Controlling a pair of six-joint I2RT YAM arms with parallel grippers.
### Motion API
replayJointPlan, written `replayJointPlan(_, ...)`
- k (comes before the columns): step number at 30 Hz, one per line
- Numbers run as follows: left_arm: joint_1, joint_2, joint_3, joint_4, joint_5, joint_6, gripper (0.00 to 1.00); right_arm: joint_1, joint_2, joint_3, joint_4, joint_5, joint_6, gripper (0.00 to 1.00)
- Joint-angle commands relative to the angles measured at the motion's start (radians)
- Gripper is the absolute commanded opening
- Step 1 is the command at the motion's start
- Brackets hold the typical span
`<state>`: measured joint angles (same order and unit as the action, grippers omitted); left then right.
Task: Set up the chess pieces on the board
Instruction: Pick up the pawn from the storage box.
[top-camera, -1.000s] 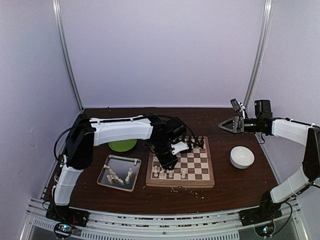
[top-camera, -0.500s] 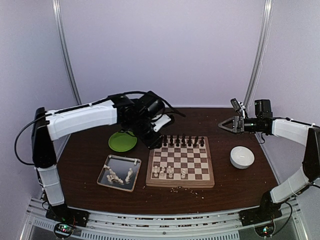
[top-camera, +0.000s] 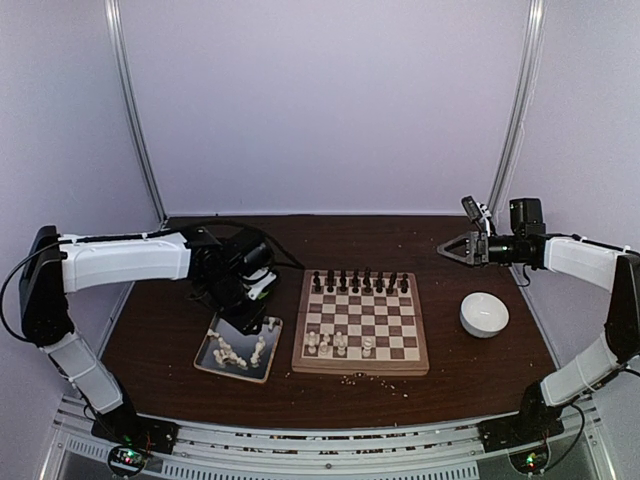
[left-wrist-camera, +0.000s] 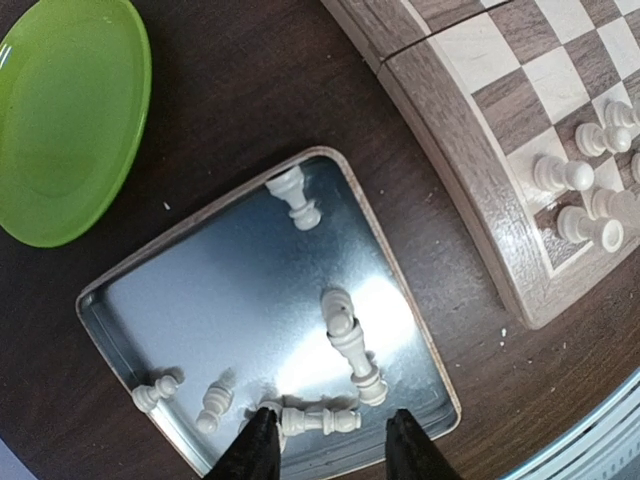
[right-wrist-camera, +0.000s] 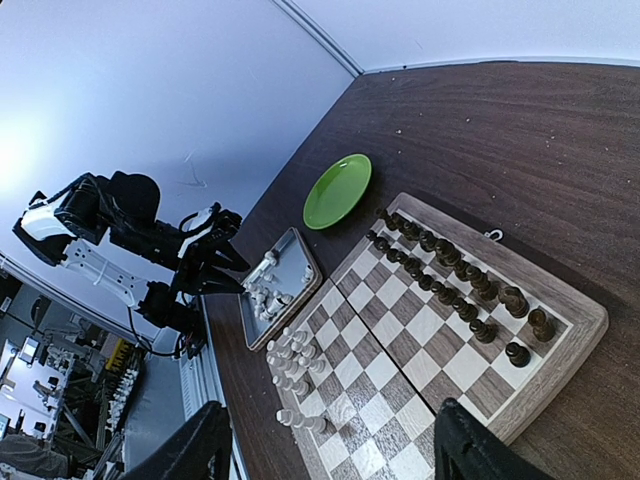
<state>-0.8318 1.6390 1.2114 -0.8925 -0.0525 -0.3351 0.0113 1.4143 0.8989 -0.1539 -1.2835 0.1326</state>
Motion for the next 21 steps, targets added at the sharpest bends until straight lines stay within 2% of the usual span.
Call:
replayJointPlan(1,0.005,0.058,0.002,0.061,0.016,-0.023,0.38,-0.007,-0.001,0.029,-0.009,-0.015,-0.02,0.69)
replayJointPlan(15,0.014,0.172,0.038,0.099,0.052,-0.012,0.35,-0.006,0.003,0.034,-0.019,-0.015,-0.029,0.69)
replayJointPlan(21,0.014,0.207,0.055,0.098,0.049,-0.004,0.25,-0.008,0.007,0.035,-0.022,-0.016,-0.032,0.69)
